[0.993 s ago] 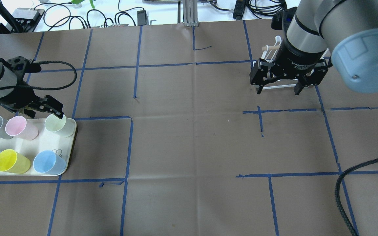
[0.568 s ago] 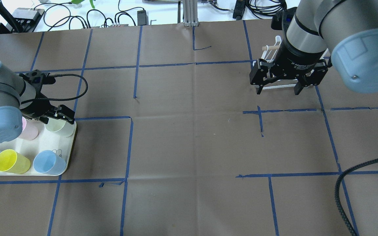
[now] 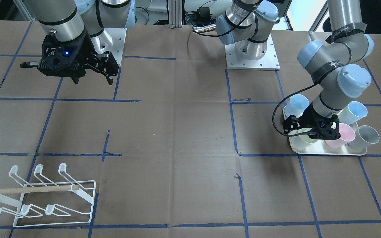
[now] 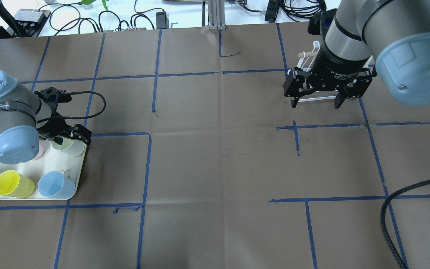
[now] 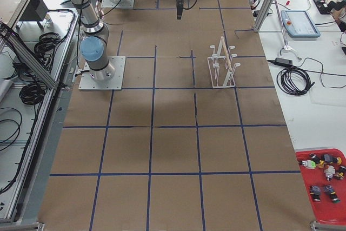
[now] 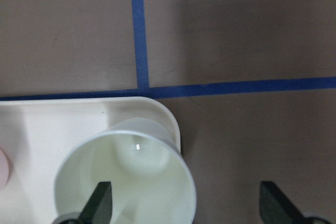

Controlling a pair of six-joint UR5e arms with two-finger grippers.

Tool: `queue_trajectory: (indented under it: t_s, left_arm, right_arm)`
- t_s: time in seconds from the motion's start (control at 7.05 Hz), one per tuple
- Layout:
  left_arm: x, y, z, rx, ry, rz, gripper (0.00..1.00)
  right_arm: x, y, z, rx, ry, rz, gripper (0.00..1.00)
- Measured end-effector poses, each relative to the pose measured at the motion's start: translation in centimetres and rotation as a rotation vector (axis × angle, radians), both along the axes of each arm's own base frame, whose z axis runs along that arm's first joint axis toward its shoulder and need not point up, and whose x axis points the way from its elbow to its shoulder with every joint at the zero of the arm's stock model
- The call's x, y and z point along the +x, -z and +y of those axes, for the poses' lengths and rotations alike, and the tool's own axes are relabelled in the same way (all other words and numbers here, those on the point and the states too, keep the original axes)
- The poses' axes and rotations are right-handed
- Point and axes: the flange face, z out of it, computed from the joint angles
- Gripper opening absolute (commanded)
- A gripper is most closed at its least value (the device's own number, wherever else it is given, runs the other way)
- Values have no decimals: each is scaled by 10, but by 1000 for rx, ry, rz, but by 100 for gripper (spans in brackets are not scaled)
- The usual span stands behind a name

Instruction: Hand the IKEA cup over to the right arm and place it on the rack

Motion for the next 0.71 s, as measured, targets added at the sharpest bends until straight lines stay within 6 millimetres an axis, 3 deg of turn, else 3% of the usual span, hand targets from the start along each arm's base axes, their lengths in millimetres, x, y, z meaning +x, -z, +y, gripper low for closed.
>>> queue_trajectory:
  t_s: [0.14, 0.43, 0.71]
  left_arm:
    - [0, 2, 0, 1, 0, -1, 77]
    - [1, 3, 0, 4, 2, -5, 0]
    - [1, 3, 0, 12, -6, -9, 0]
  right_arm:
    - [0, 0, 0, -1, 1, -2, 100]
    - [1, 0, -1, -3, 2, -6, 100]
    - [1, 0, -1, -5, 3, -10, 100]
